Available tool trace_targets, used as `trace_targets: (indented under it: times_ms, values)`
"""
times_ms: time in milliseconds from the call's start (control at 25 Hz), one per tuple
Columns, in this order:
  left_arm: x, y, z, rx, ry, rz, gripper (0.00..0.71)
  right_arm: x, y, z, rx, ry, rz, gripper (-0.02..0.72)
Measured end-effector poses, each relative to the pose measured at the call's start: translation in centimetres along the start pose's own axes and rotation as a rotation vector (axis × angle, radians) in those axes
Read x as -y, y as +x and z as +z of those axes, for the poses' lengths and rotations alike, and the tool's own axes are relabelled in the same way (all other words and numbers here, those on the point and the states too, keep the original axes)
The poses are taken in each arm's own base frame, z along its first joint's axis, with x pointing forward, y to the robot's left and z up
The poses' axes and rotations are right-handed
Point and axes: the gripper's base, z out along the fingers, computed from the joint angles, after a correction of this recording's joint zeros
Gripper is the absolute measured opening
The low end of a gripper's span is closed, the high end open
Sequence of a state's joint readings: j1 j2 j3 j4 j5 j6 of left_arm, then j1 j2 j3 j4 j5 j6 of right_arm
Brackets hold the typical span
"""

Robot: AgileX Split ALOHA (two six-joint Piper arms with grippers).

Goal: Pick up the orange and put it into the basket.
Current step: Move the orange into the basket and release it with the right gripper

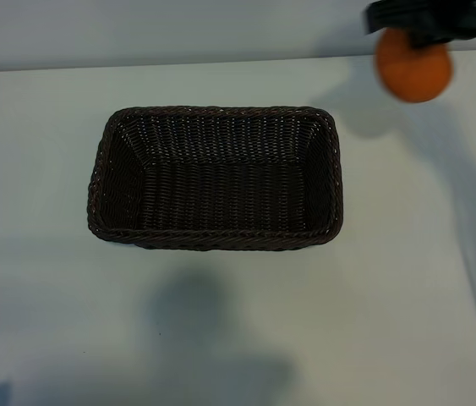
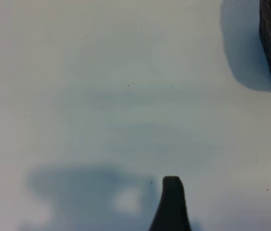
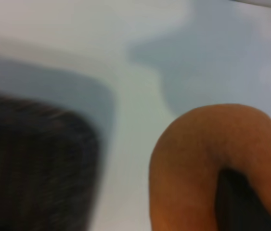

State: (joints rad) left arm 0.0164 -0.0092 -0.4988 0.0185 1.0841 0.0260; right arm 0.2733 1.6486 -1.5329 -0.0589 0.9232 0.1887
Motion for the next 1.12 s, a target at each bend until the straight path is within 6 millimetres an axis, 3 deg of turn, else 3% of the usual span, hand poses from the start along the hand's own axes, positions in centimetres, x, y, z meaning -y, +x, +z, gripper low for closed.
trace_targets:
  times_ms: [200, 440, 640, 1120]
  values:
    - [0.0, 0.0, 0.0, 0.0, 0.0, 0.0, 0.592, -6.0, 1.2, -0.1, -0.011, -0.103, -0.126, 0.075]
    - [0.0, 0.0, 0.0, 0.0, 0.0, 0.0, 0.592, -11.0, 2.6, 0.4, -0.002, -0.192, -0.221, 0.075]
    - [0.0, 0.0, 0.0, 0.0, 0.0, 0.0, 0.592, -12.3, 2.9, 2.9, -0.008, -0.202, -0.242, 0.073]
    - [0.0, 0.0, 0.0, -0.001, 0.0, -0.003, 0.592, -13.3, 5.9, 13.3, -0.171, -0.125, -0.319, 0.073]
